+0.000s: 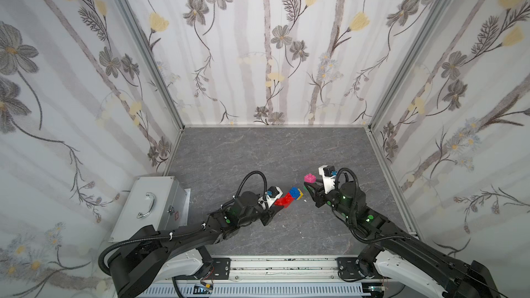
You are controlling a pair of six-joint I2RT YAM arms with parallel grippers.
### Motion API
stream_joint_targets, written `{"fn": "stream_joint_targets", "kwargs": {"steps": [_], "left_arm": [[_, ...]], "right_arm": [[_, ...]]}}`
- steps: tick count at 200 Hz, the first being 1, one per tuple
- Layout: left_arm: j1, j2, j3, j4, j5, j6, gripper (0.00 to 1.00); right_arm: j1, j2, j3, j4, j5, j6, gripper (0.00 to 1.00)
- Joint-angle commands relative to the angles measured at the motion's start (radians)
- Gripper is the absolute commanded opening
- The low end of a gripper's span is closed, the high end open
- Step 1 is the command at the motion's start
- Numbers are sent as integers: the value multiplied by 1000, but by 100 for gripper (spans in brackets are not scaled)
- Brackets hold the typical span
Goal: Assemble the number 4 with lego
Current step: Assemble the lego brick with the lego brick.
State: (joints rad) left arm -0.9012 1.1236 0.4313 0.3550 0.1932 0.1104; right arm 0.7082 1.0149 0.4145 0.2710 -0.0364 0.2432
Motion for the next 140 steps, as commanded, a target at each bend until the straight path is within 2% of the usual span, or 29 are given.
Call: {"fn": "stream_joint_targets", "kwargs": {"steps": [1, 23, 71, 79, 140], "left_arm": [[3, -23, 92, -321, -24, 25, 26], [4, 12, 185, -467, -25, 23, 26], [5, 156, 354, -612, 8, 16, 26], [5, 179, 380, -631, 21, 14, 26], [13, 338, 562, -778, 23, -32, 27]], "right_arm": [[5, 8, -32, 210, -100, 38, 0], [12, 32, -60, 326, -121, 47, 0], [59, 140, -156, 578, -89, 48, 0], [98, 159, -169, 613, -70, 39, 0], [107, 310, -203, 695, -8, -64, 0]]}}
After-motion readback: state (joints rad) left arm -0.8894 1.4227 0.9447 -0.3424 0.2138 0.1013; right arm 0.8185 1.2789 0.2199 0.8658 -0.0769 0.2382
